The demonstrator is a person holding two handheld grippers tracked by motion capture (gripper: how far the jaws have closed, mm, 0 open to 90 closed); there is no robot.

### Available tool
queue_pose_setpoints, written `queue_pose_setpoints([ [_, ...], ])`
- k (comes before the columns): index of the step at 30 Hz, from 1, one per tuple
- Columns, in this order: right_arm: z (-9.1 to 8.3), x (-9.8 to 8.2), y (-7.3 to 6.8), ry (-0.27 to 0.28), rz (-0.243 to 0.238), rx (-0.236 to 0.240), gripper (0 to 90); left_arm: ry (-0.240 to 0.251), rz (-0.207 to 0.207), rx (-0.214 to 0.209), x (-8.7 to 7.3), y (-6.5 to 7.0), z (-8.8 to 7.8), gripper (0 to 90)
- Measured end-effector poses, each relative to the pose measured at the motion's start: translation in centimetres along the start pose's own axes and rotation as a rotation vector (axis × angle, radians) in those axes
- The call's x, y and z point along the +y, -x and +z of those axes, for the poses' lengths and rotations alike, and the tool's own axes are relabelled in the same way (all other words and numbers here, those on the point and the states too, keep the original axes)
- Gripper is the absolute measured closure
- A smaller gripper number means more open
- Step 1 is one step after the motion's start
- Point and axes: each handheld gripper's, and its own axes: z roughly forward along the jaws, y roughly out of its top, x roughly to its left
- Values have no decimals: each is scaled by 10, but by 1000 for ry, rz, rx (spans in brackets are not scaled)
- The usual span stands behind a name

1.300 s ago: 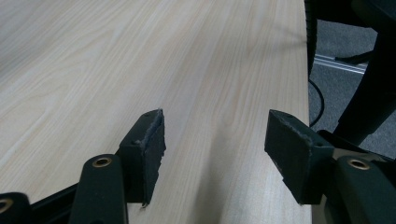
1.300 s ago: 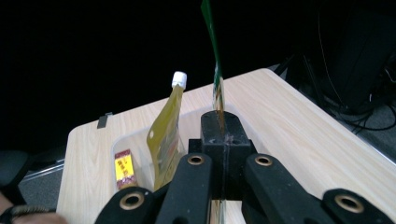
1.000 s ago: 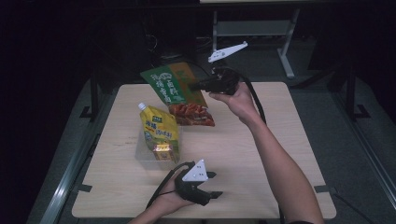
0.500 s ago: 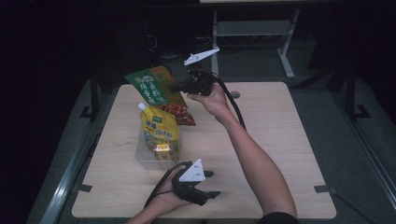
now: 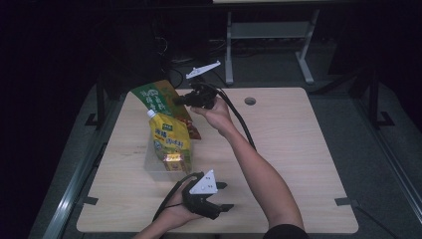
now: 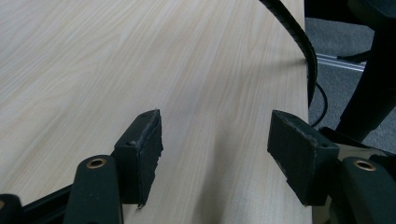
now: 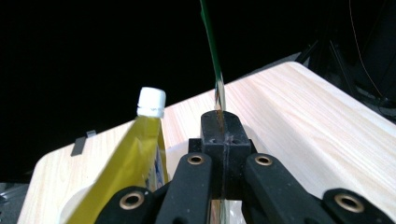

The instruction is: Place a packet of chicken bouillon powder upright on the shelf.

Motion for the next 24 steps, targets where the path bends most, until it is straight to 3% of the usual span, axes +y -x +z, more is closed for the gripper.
queue_pose_setpoints([
  [6, 1, -9, 2, -12, 8, 1, 900, 1, -10, -6, 0, 2, 2, 347],
  [12, 1, -7, 0, -43, -16, -14, 894, -4, 6, 0, 0, 1, 2, 347],
  [15, 1, -6, -1, -61, -5, -18, 883, -2, -3, 3, -1, 1, 2, 346],
  [19, 6, -3, -2, -107, -13, -36, 824, -3, 1, 8, 0, 0, 1, 345],
  [20, 8, -3, -1, -134, -40, -58, 813, -4, 1, 7, 0, 1, 1, 346],
  [24, 12, -4, 3, -159, -16, -65, 752, -3, 1, 7, 0, 1, 1, 346],
])
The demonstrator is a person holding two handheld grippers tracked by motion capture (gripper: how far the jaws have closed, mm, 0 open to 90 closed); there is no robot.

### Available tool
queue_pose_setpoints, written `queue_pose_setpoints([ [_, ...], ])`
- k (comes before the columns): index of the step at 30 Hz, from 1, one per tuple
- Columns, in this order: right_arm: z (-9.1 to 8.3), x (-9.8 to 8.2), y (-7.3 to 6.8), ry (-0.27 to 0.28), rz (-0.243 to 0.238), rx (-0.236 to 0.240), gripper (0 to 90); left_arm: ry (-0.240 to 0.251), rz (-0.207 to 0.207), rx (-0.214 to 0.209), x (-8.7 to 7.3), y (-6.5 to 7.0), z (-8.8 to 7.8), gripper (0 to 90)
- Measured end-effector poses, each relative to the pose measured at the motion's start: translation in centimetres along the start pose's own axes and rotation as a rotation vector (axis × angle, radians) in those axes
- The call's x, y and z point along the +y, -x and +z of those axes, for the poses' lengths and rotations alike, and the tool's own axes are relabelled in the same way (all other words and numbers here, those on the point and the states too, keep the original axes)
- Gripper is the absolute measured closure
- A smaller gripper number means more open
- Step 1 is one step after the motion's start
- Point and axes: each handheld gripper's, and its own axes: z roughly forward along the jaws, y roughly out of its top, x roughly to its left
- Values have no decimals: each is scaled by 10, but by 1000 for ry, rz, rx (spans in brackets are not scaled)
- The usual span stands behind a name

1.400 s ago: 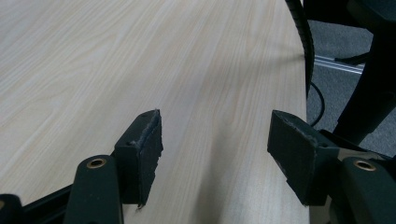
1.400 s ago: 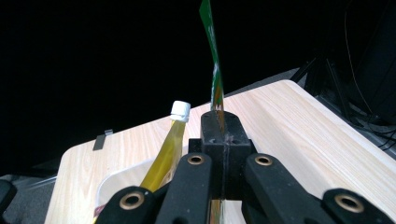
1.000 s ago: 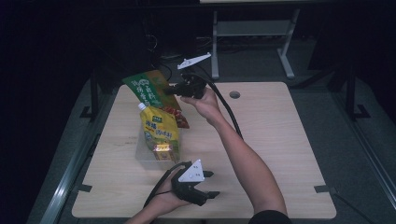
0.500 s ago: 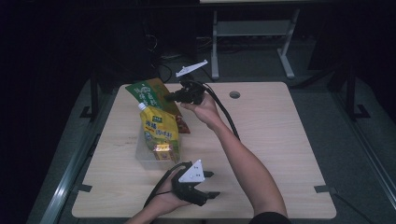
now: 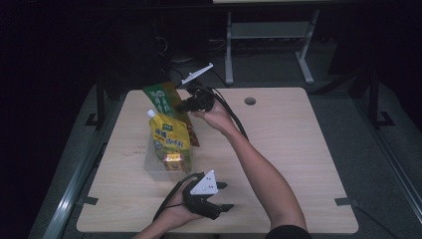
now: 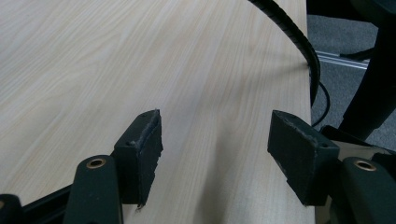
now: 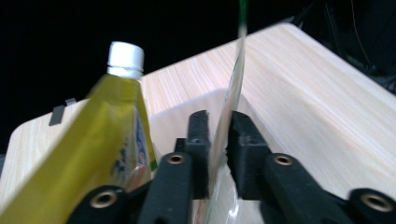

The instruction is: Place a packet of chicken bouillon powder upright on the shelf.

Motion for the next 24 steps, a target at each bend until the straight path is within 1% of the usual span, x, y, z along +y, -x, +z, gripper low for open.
queue_pose_setpoints([
  [1, 2, 0, 1, -7, 1, -1, 742, 0, 1, 0, 0, 0, 0, 346],
  [3, 4, 0, 1, -18, 19, 0, 717, 1, 4, 0, 0, 0, 0, 346],
  [5, 8, 1, 3, -37, 24, 6, 690, 1, 4, 0, 0, 0, 0, 346],
  [6, 12, 4, 3, -58, 17, -6, 692, 2, 4, 0, 0, 0, 0, 346],
  [7, 12, 4, 3, -58, 17, -6, 692, 3, 5, -1, 1, 0, 0, 346],
  [8, 14, 5, 2, -70, 23, -10, 702, 3, 4, 0, 1, 1, 0, 346],
  [9, 16, 6, 3, -78, 23, -13, 743, 4, 5, 2, 1, 1, -1, 347],
  [10, 17, 7, 3, -75, 25, -22, 785, 6, 5, 3, 1, 1, -1, 347],
  [11, 18, 7, 3, -80, 39, -28, 819, 8, 5, 4, 2, 1, -2, 347],
  [12, 19, 7, 4, -81, 42, -38, 850, 9, 6, 3, 2, 1, -2, 347],
  [13, 19, 6, 3, -81, 59, -40, 873, 9, 7, 3, 1, 1, -2, 347],
  [14, 19, 6, 3, -77, 66, -40, 881, 8, 8, 4, 1, 1, -2, 347],
  [16, 17, 5, 1, -57, 86, -24, 888, 7, 9, 3, 1, 1, -2, 347],
  [17, 16, 5, -1, -46, 85, -24, 890, 12, 4, 2, 1, 2, -1, 347],
  [21, 10, 3, -8, -5, 74, -16, 894, 9, 9, 1, 2, 2, -1, 347],
  [22, 7, 3, -13, 21, 71, -15, 894, 8, 17, 2, 2, 2, -1, 347],
  [23, 6, 2, -14, 38, 68, -20, 895, 6, 19, 2, 2, 3, -1, 347],
  [24, 6, 2, -14, 38, 68, -20, 895, 4, 20, 2, 2, 3, -1, 347],
])
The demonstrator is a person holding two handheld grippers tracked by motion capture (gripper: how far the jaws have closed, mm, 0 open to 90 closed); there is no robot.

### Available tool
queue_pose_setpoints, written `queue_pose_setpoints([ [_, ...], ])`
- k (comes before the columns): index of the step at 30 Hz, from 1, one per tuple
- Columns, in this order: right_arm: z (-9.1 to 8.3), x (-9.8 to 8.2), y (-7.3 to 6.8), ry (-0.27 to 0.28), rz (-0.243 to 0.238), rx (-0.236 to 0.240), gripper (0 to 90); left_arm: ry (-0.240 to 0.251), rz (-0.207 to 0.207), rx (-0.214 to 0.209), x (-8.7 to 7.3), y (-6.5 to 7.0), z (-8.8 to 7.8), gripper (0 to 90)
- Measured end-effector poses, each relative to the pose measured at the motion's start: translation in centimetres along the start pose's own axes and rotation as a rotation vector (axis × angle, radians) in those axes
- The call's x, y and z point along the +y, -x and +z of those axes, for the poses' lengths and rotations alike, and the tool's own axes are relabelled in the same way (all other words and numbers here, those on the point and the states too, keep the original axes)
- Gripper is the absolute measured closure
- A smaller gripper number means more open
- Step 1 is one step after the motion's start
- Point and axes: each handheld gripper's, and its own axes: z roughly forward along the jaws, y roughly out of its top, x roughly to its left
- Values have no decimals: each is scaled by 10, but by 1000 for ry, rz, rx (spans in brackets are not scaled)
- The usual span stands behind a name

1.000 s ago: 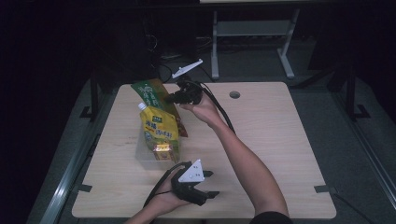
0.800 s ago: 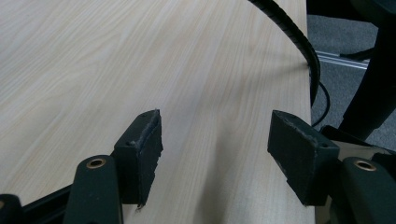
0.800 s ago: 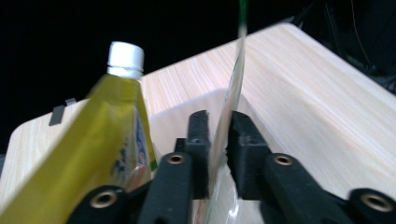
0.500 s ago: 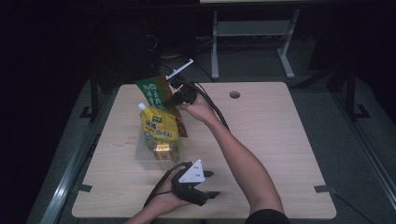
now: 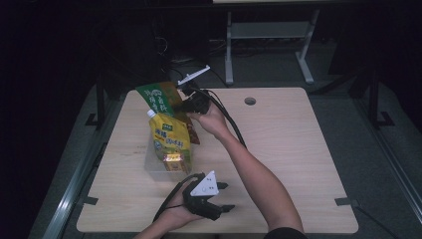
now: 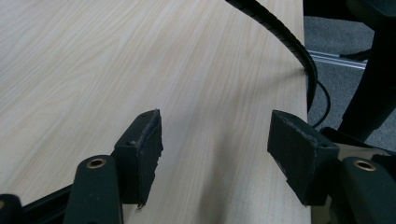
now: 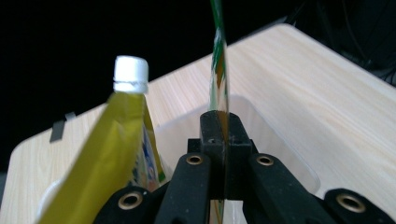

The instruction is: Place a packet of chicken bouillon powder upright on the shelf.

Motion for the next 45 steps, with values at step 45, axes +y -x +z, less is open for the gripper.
queue_pose_setpoints([
  [45, 14, -34, -1, 195, 28, -9, 895, -2, 3, -9, -1, 2, 2, 347],
])
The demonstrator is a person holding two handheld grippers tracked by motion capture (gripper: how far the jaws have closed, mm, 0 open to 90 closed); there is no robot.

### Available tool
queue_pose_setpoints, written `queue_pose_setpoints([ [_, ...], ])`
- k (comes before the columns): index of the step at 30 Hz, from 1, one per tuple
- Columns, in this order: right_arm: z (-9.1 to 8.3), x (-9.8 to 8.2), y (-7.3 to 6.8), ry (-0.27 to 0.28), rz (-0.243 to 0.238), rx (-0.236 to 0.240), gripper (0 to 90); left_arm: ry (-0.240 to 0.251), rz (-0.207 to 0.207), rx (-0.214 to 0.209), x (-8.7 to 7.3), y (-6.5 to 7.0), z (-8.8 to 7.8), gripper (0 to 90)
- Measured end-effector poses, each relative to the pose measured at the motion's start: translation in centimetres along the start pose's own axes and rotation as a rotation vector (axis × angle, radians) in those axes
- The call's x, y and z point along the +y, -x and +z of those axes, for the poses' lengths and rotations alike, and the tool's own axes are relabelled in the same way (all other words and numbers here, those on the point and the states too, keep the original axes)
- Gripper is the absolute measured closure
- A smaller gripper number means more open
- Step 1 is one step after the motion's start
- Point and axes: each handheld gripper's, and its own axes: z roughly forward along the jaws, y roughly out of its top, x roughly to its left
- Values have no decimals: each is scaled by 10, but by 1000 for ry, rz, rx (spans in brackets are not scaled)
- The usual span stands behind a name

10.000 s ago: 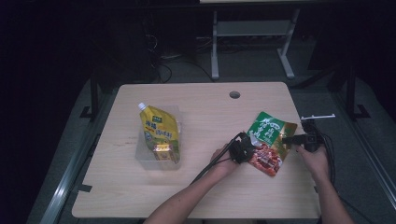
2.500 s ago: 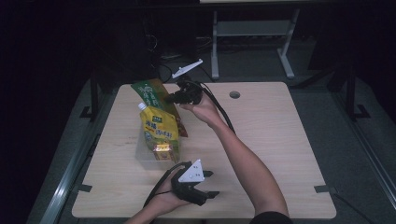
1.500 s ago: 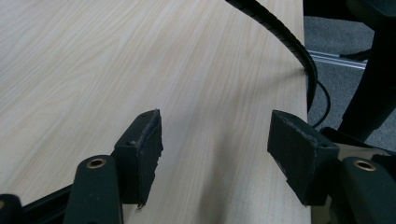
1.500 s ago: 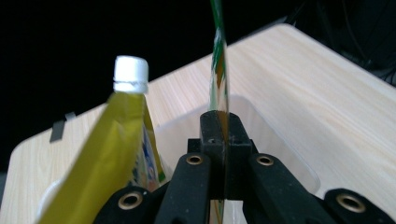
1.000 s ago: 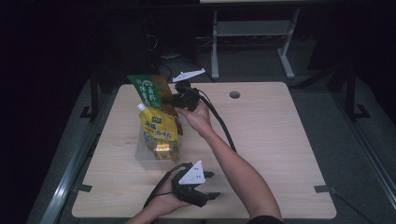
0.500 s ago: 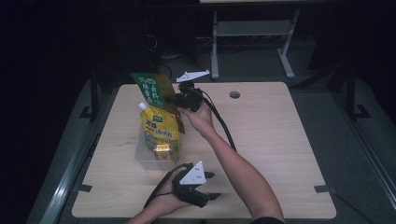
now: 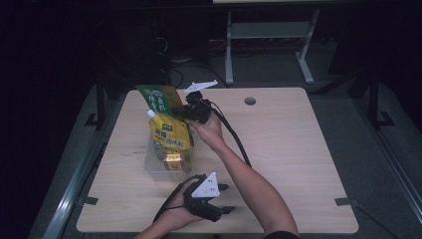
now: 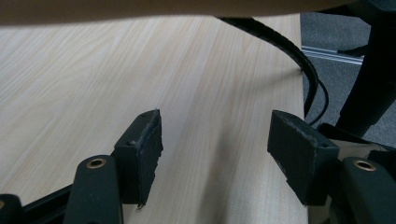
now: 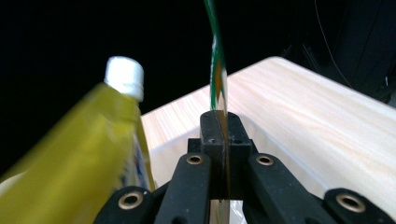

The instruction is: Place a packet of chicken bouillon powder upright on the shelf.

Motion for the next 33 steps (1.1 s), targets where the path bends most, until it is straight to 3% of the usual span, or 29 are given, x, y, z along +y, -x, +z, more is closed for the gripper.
queue_pose_setpoints([
  [4, 0, -9, 5, 7, 23, 3, 895, 1, -2, 1, 0, -1, -1, 347],
  [17, -11, -23, 18, -10, 22, 9, 892, -11, 10, -3, 0, 1, 3, 347],
  [21, -10, -21, 17, -25, 1, -4, 879, -9, 3, -1, 0, 1, 2, 347],
  [26, -13, -20, 18, -70, -13, -43, 746, -9, -1, 0, 0, 0, 3, 347],
  [29, -17, -20, 21, -95, 1, -32, 684, -14, 2, 3, 0, 0, 3, 347],
  [33, -22, -20, 24, -112, 5, -21, 665, -13, -2, 5, 0, -1, 3, 347],
])
